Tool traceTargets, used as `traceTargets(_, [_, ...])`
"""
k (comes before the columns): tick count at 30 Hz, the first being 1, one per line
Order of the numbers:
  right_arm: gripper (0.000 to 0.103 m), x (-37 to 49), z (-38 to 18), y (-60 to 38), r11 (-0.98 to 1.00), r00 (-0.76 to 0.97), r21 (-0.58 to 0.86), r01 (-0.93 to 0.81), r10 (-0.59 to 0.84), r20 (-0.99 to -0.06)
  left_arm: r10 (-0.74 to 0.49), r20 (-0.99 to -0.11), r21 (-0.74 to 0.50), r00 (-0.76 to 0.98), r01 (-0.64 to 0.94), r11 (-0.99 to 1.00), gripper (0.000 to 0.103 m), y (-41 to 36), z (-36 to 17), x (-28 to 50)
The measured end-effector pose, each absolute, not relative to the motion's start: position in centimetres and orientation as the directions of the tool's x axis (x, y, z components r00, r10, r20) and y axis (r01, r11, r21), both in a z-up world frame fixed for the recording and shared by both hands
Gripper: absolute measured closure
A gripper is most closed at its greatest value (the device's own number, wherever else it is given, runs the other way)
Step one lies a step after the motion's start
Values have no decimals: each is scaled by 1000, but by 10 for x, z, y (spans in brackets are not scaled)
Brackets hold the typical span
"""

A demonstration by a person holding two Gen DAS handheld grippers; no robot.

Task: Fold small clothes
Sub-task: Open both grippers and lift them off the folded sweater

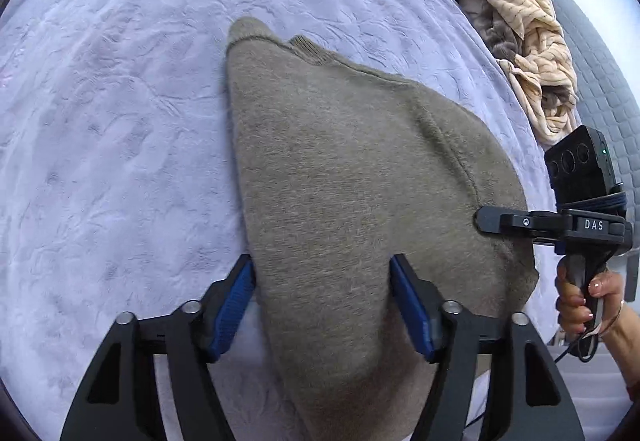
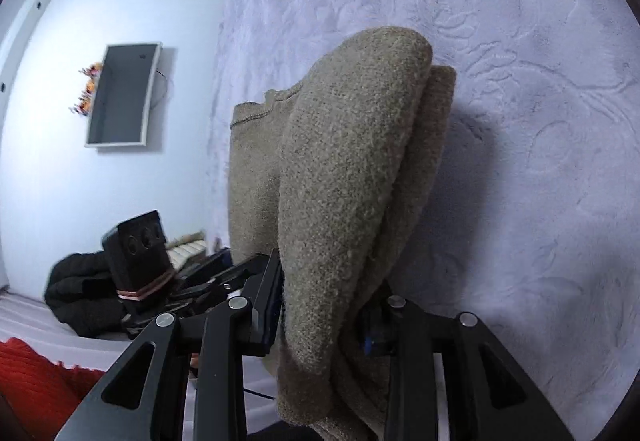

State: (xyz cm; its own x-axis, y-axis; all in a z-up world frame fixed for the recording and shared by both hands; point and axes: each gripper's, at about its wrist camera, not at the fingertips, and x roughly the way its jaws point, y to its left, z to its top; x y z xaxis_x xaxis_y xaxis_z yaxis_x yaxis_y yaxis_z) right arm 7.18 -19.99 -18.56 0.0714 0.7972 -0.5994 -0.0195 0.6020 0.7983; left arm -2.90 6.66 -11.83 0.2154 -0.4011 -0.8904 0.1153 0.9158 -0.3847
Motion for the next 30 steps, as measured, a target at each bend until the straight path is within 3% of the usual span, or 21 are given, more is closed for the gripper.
traceTargets(1, [65, 72, -186, -202, 614, 72, 789, -16, 788, -611, -379, -897, -361, 229, 119, 925, 21, 68, -116, -30])
traceTargets(5, [52, 67, -182, -220, 720, 90, 694, -13, 692, -716, -363, -904, -354, 226, 82, 932, 20, 72, -113, -32])
traceTargets(8, [50, 58, -174, -223, 818, 105, 573, -55, 576, -811, -339, -910, -335, 240, 55, 940, 18, 76, -110, -38])
traceTargets(10, [46, 51, -168, -225, 865, 117, 498, -61, 502, -857, -295, -925, -294, 240, 41, 955, 0, 74, -109, -39])
traceTargets(19, [46, 19, -163, -236, 909, 134, 416, 33, 409, -903, -167, -956, -172, 242, 1, 985, 0, 75, -100, -51])
traceTargets(25, [46, 11, -142, -235, 912, 146, 400, 92, 385, -911, -143, -959, -159, 244, -49, 986, 0, 83, -87, -57])
traceTargets(30, [38, 0, -123, -225, 902, 148, 417, 114, 399, -905, -118, -964, -138, 240, -70, 988, 0, 87, -70, -64])
